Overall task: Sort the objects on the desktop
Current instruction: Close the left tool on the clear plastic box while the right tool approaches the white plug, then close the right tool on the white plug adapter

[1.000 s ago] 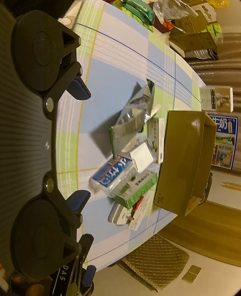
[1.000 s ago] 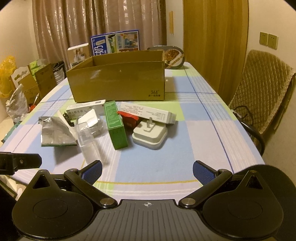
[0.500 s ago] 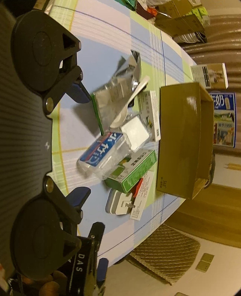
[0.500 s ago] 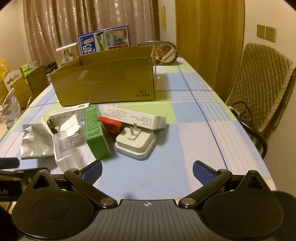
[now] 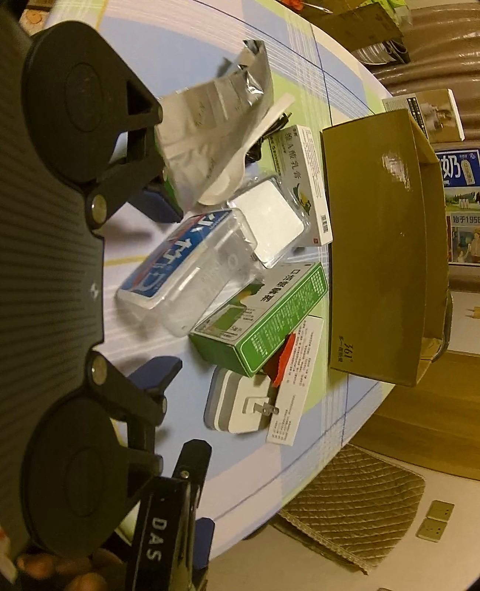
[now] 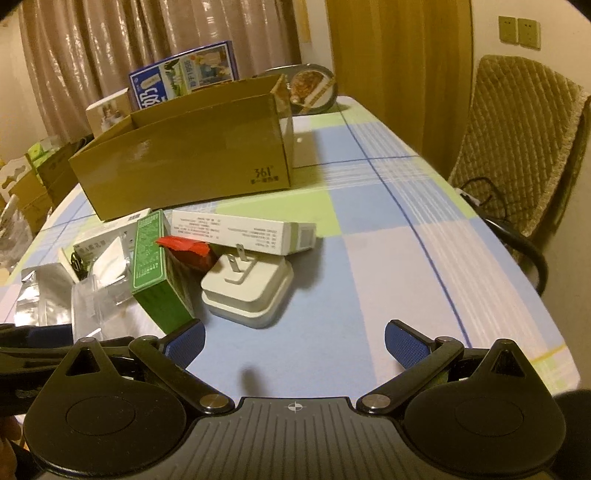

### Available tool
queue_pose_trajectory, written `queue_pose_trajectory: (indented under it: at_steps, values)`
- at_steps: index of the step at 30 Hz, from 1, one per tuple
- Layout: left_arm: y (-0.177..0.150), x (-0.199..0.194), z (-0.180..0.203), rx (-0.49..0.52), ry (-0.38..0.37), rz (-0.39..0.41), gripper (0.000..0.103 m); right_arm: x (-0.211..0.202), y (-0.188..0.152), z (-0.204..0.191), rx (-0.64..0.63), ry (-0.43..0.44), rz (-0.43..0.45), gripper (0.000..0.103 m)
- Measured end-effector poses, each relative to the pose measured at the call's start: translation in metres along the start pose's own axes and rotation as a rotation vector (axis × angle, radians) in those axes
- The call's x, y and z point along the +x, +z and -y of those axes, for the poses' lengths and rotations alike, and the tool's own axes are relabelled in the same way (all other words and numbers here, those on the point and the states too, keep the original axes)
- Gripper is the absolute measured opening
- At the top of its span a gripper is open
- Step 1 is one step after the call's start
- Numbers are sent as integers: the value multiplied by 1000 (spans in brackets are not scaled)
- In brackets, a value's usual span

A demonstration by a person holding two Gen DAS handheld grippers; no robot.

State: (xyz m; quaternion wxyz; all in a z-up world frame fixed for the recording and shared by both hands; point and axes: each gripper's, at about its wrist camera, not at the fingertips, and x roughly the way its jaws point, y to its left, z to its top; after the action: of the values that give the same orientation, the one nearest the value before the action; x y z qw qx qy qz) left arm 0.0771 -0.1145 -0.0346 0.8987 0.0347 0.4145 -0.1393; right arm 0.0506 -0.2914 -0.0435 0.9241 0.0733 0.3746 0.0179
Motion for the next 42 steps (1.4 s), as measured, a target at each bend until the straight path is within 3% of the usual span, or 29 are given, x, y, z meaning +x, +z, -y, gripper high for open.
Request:
queue_pose_trajectory:
  at_steps: [1,3,11,14,19,22,25,33,37,42]
  values:
    - [0,2,0,8,3,0,59,3,1,-1,-5,0,-1,101]
    - [0,4,-2,17,15,-3,51,8,4,-4,-18,8,5,101]
    - [-5,-7,-13,50,21,34,40,34,13,-22,-71,43,5,97]
    - [-7,-5,-19,32,22,27,40,46,17,-26,-56,50,-1,89]
    - [-9,-3,-24,14,21,28,40,60,21,-34,-78,37,-3,86]
    - [-9,-3,-24,14,14,32,40,65,20,-38,-133,15,-12,71]
    - [-10,-1,-21,24,5,29,41,59,17,-37,-164,3,-21,64]
    - [-9,-1,-16,39,-8,30,43,21,-5,-20,-155,-69,-56,64]
    - [-10,1,-13,39,0,29,51,21,-4,-20,-143,-89,-34,77]
    - [-12,4,-10,51,19,25,51,26,-6,-17,-111,-87,-44,78]
